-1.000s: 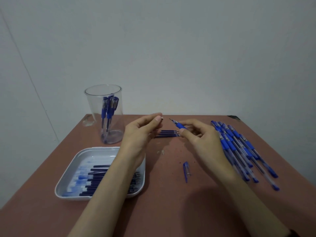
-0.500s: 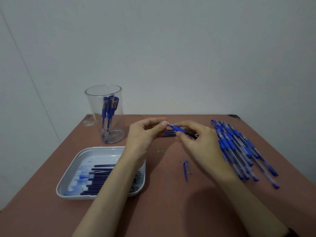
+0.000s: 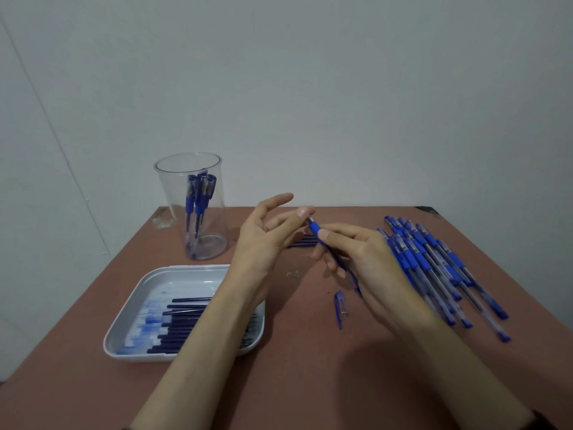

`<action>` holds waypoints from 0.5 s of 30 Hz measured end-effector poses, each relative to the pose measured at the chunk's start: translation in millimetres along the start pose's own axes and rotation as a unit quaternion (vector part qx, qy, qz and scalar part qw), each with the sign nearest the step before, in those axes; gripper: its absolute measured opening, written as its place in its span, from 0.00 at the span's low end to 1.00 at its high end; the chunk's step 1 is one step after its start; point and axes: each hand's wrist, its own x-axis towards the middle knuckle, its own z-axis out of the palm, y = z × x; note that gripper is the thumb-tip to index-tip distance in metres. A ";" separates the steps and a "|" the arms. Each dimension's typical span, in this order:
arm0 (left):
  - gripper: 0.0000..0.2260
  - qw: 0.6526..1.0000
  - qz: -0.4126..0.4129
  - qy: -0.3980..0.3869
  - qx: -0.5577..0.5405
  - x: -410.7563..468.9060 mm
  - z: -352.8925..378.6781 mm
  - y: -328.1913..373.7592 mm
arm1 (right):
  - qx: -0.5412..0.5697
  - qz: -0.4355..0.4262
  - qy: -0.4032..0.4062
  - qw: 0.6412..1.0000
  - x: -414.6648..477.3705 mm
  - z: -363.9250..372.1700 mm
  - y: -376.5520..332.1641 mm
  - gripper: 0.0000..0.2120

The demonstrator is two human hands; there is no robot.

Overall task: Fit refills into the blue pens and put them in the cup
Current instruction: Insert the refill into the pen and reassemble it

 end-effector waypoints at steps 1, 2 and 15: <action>0.12 1.000 -0.003 0.008 0.005 0.9 -0.7 -0.9 | 0.015 -0.009 -0.003 1.000 -0.4 -0.3 -0.9 0.09; 0.09 1.000 -0.005 0.013 0.015 1.9 -2.0 -2.3 | 0.027 -0.016 -0.003 1.000 -0.6 -0.7 -1.8 0.09; 0.09 0.999 -0.011 0.011 0.046 1.1 0.6 -3.1 | 0.069 -0.025 -0.018 0.997 -3.7 3.5 -3.2 0.10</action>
